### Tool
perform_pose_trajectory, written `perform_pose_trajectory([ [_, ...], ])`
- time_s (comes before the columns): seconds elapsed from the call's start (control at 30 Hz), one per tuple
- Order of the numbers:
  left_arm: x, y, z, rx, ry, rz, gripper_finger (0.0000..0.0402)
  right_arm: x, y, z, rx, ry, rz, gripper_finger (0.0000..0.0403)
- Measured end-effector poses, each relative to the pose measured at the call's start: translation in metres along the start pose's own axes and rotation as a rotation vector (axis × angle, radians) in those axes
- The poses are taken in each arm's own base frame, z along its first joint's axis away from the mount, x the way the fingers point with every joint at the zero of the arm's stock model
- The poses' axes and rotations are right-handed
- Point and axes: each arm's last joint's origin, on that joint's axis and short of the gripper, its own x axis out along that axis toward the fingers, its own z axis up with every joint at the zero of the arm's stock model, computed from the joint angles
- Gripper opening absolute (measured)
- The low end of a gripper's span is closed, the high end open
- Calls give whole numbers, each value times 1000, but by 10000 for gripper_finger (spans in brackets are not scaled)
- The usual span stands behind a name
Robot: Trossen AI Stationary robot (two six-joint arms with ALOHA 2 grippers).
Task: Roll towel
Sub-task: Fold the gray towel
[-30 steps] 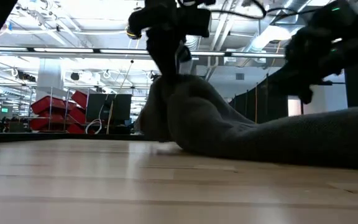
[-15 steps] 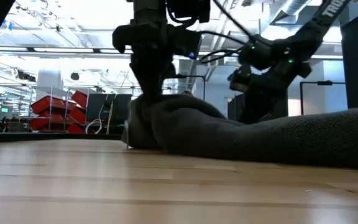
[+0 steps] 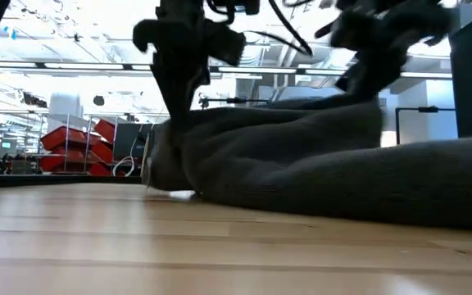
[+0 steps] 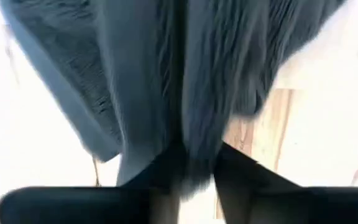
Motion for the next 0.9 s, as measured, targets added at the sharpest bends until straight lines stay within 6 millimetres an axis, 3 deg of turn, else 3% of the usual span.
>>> perform_pose_trajectory([
  [0.17,-23,3,-5,82,-102,-39,161,8,40,-12,-135,141,88,7],
  [0.3,-20,-2,0,175,-149,-155,195,20,58,-15,-174,192,42,7],
  [0.4,0,-6,-1,179,-152,-182,212,26,63,-17,-161,213,20,7],
  [0.57,38,-6,-22,87,2,-131,223,28,68,-18,-109,217,14,7],
  [0.67,35,-6,-27,32,0,-98,223,27,70,-18,-87,214,12,7],
  [0.8,17,-9,-25,22,-204,-33,224,27,71,-18,-74,214,12,7],
  [0.9,23,-1,-22,-15,-290,-34,224,27,72,-18,-65,211,12,7],
])
